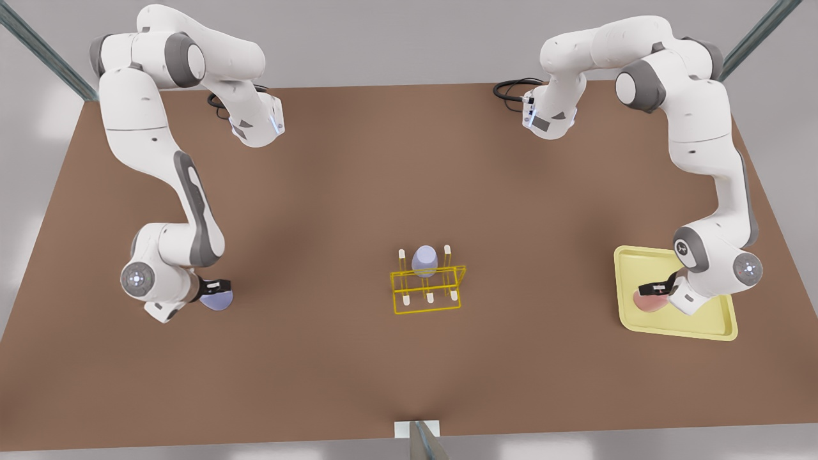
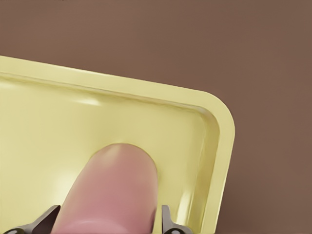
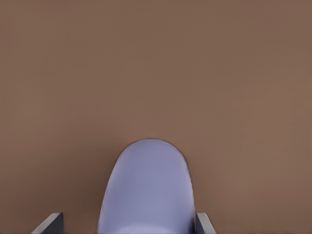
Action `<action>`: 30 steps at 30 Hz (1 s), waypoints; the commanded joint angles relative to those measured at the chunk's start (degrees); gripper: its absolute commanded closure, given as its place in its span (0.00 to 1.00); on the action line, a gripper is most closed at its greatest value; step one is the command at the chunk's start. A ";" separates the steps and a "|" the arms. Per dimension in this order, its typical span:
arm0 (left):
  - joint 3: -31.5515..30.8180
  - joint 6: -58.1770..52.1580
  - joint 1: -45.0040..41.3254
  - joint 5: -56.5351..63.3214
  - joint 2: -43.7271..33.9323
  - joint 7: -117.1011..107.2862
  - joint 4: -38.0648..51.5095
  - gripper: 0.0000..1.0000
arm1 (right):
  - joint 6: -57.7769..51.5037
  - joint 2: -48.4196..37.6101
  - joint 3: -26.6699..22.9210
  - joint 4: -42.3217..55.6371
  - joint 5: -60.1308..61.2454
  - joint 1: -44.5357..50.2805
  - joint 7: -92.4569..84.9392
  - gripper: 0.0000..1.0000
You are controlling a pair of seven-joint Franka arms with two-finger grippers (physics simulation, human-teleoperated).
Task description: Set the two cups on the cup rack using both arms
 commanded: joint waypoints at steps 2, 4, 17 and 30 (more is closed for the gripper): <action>-0.01 1.06 -0.09 0.07 0.04 3.35 0.01 0.05 | 6.35 0.22 0.00 -0.73 0.11 0.02 -0.51 0.00; -0.01 0.97 -0.09 0.07 0.04 3.35 0.01 0.20 | 7.32 0.40 0.00 -1.08 0.02 -0.06 -0.60 0.00; -0.01 0.36 -0.09 0.25 -1.54 3.70 0.10 0.20 | 11.36 -2.86 0.00 -9.08 0.02 -0.86 -1.12 0.00; -12.40 -26.01 -9.67 3.32 -9.72 -29.17 11.79 0.20 | 12.33 -1.98 0.00 -9.16 0.02 -0.77 -1.12 0.08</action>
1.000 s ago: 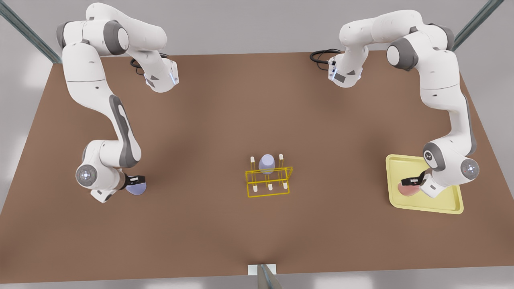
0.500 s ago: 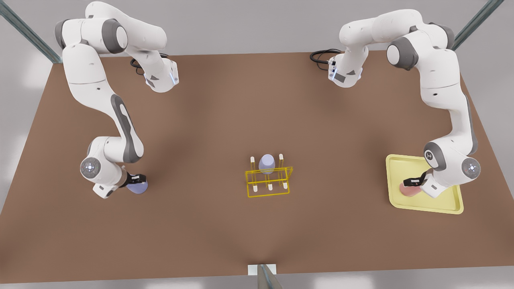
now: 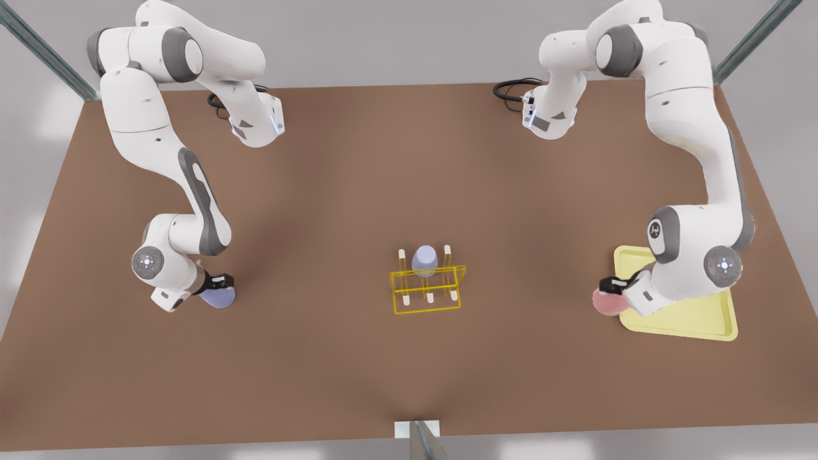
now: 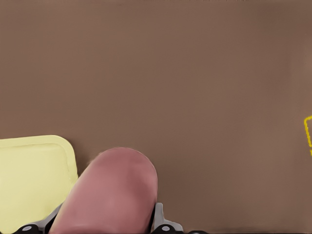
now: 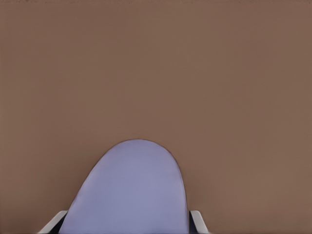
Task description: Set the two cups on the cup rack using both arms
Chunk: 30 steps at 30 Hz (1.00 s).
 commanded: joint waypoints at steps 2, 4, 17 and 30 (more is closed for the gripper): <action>-2.11 -4.85 -2.76 -0.02 0.76 -28.74 2.09 0.20 | 0.29 -0.04 0.00 0.04 0.11 0.00 -0.59 0.10; -5.36 -4.94 -4.78 0.06 2.87 -37.34 5.61 0.20 | 0.29 -0.04 0.00 0.04 0.11 0.09 -0.59 0.10; -7.03 7.28 -18.58 -4.24 9.46 -57.40 14.49 0.20 | 0.03 0.40 0.00 0.83 0.11 0.00 -0.59 0.14; -8.97 9.21 -20.69 -4.24 12.45 -58.45 13.96 0.20 | -0.59 -1.89 7.65 2.67 0.11 0.18 -0.15 0.15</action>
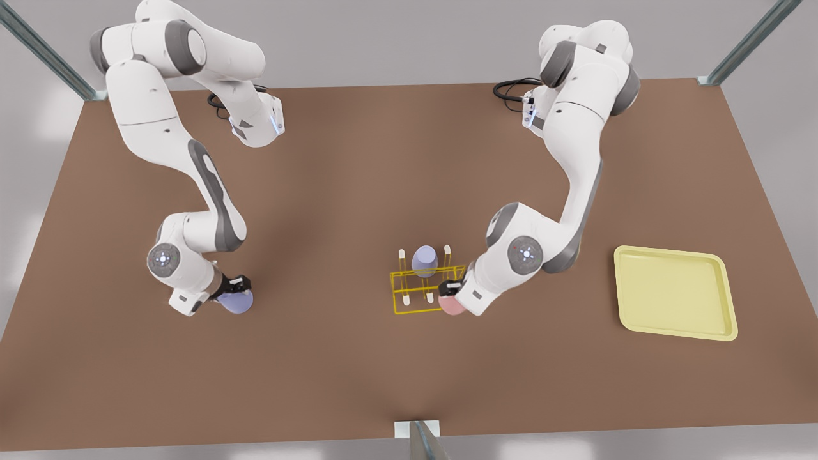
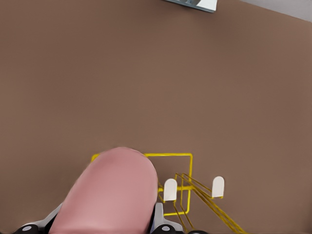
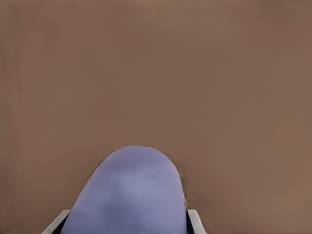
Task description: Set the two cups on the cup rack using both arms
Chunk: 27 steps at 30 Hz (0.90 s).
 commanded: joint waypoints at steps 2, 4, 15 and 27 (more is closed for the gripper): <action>-0.30 0.88 -0.05 -0.28 0.00 -13.22 -0.02 0.19 | -0.28 -0.20 2.96 0.77 -0.04 0.00 0.31 0.15; -0.30 0.88 -0.05 -0.19 0.08 -13.13 -0.02 0.00 | -0.28 -0.20 6.13 2.09 0.04 0.08 0.58 0.15; 1.02 -10.87 5.39 0.33 -6.41 -13.49 0.51 0.00 | -2.92 0.41 18.70 9.12 2.42 2.54 1.02 0.15; 8.75 -33.83 14.10 12.29 -28.92 33.80 -15.22 0.00 | -2.04 9.90 18.79 25.55 9.62 12.57 1.72 0.15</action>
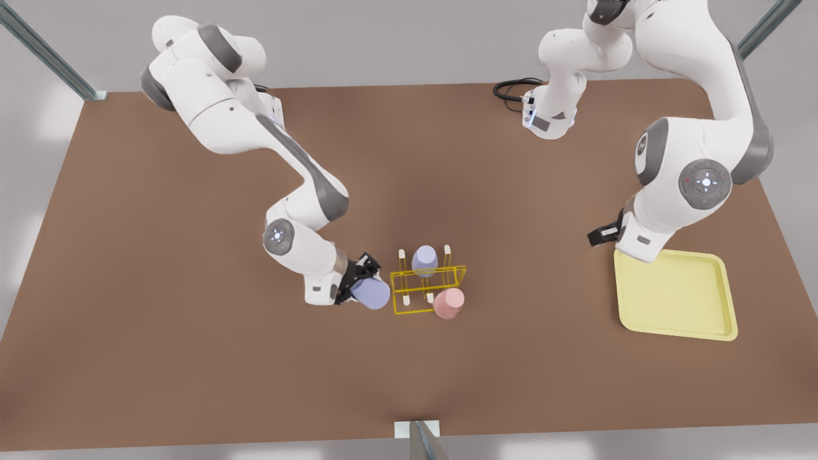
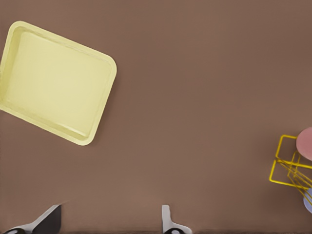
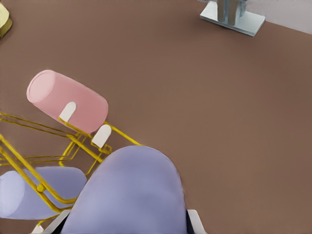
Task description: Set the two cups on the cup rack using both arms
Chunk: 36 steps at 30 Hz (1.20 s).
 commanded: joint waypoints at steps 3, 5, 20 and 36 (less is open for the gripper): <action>0.11 -4.66 0.50 0.20 0.68 24.22 0.08 0.00 | 0.29 3.50 1.42 5.03 2.38 0.44 1.20 0.16; 0.11 -4.66 0.59 0.20 0.69 24.22 0.08 0.00 | 0.38 4.73 2.04 6.88 3.79 0.53 1.55 0.16; 0.11 -4.22 0.68 0.02 1.04 24.13 0.08 0.00 | 3.54 13.34 3.18 15.50 5.99 2.81 0.76 0.16; 0.11 -4.31 1.29 -0.07 1.30 24.13 0.08 0.00 | 2.66 13.17 3.36 14.35 5.46 2.64 -0.47 0.00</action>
